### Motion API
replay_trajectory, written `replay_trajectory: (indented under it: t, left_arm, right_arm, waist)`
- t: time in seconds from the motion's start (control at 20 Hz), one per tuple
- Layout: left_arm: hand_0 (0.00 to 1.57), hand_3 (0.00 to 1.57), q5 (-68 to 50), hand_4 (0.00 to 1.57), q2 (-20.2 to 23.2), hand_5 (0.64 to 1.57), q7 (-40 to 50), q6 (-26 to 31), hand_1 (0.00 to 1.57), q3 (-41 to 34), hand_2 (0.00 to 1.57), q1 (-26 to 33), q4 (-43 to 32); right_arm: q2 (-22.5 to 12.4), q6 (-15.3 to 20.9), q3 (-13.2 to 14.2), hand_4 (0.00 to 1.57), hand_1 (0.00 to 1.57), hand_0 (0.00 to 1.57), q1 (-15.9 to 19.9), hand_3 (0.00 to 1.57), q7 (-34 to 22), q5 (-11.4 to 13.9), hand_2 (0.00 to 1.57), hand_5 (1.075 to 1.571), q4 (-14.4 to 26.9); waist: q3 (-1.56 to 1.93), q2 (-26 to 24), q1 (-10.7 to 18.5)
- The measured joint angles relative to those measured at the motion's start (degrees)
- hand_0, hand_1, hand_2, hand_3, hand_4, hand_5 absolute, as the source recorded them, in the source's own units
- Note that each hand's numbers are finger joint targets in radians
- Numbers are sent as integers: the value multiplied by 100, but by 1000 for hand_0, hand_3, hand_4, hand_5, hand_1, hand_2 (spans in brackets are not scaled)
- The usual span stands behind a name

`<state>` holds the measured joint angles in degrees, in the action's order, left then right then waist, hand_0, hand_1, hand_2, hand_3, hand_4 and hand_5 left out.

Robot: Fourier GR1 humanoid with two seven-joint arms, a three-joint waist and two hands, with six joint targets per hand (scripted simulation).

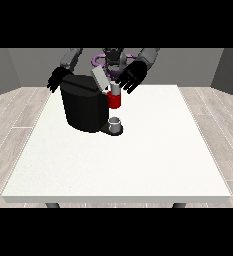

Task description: Insert the coffee pod into the coffee machine and close the lid

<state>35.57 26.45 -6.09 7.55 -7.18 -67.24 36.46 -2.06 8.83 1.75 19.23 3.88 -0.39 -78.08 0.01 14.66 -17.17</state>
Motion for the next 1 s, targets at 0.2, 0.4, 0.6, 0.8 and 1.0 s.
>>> replay_trajectory:
  t: [0.2, 0.4, 0.6, 0.8, 1.0]
  left_arm:
    - [1260, 1208, 32, 511, -61, 1571, 40, 50, 1260, 24, 1298, -57, -26]
    - [1179, 1183, 77, 493, -147, 1571, -24, 42, 1179, 73, 1253, -10, -7]
    - [1198, 1200, 119, 505, -208, 1571, -47, -8, 1198, 86, 1271, 12, -12]
    - [1160, 1185, 146, 506, -245, 1571, -103, -11, 1160, 91, 1244, 83, -58]
    - [1208, 1191, 176, 493, -182, 1571, -144, -3, 1208, 65, 1265, 132, -116]
  right_arm:
    - [14, 31, 57, 525, 0, 0, 2, 0, -12, -41, 0, 1571, 15]
    - [-26, -4, 156, 518, 0, 0, 23, 0, -26, -134, 0, 1571, 56]
    - [-36, -35, 200, 538, 0, 0, -11, 0, 10, -191, 0, 1571, 79]
    - [-22, -29, 199, 499, 0, 0, -78, 0, 68, -197, 0, 1571, 56]
    - [-22, -25, 159, 457, 0, 0, -141, 0, 8, -186, 0, 1571, -53]
  waist:
    - [0, -18, 8]
    - [0, -39, 80]
    - [0, -34, 87]
    - [0, -42, 89]
    - [2, -66, 67]
